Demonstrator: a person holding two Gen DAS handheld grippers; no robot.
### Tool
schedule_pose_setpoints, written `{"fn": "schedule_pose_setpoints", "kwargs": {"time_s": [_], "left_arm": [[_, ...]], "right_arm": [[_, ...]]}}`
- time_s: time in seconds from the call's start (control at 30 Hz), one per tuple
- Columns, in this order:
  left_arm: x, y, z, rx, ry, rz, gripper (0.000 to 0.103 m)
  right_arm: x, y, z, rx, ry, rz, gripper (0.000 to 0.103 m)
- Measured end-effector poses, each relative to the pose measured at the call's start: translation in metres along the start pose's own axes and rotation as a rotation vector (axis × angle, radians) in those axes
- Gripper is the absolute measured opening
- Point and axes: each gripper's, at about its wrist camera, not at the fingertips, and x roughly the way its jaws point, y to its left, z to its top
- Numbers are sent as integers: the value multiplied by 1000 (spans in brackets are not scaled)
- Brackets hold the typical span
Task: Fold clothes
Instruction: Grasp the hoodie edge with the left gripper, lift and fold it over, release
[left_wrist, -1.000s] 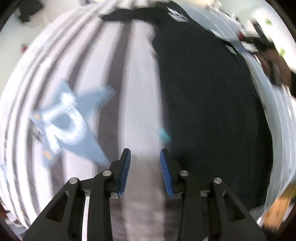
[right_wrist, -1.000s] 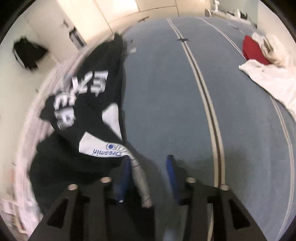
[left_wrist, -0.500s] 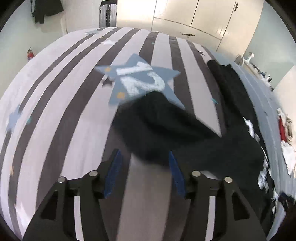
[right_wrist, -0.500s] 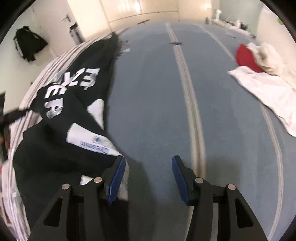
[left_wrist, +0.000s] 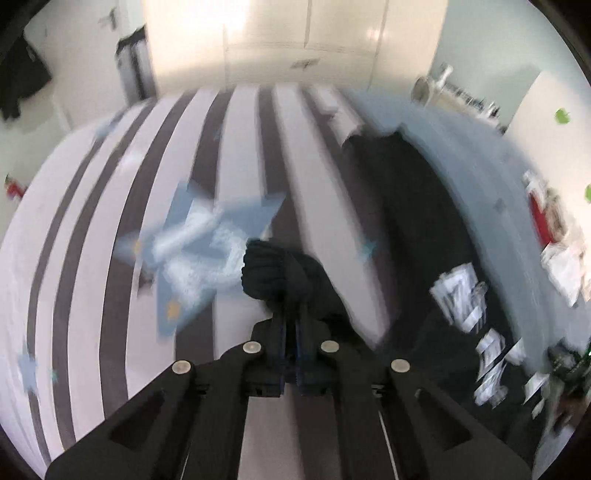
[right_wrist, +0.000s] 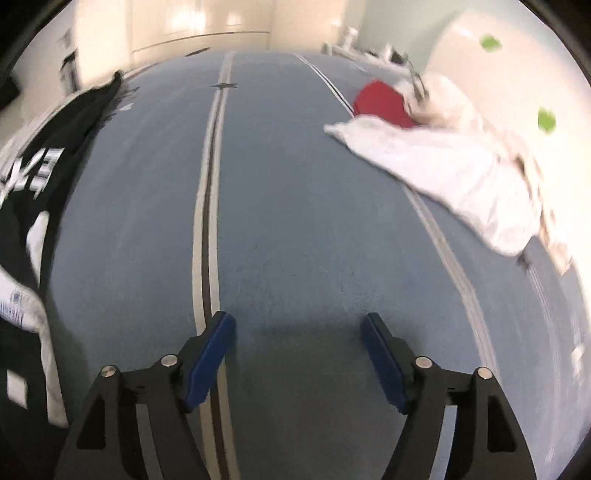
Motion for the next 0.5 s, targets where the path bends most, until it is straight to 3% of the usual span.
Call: {"fn": "schedule_pose_setpoints", "kwargs": {"time_s": [0.17,0.23,0.27,0.3,0.33,0.4,0.5], "left_arm": [[-5,-63,117,21,-111,-73,3],[0,-89,160,-25,-121,-133,10],[-1,-103,179,-55,-143,-163,20],[-2,-114,189,-56,-171,-150,33],[0,-123,199,-42,-200,-132,38],[1,-139,205,0,-234,-106,63],[17,-140,190,24,-198,-80,65]], "right_arm": [[2,-7,6,28,27,48,74],[2,-10,9,40,40,74,74],[3,-10,11,44,45,83,74],[3,-11,12,55,47,95,73],[1,-13,13,67,47,107,73],[-1,-17,14,90,45,138,72],[-13,-17,14,107,30,204,70]]}}
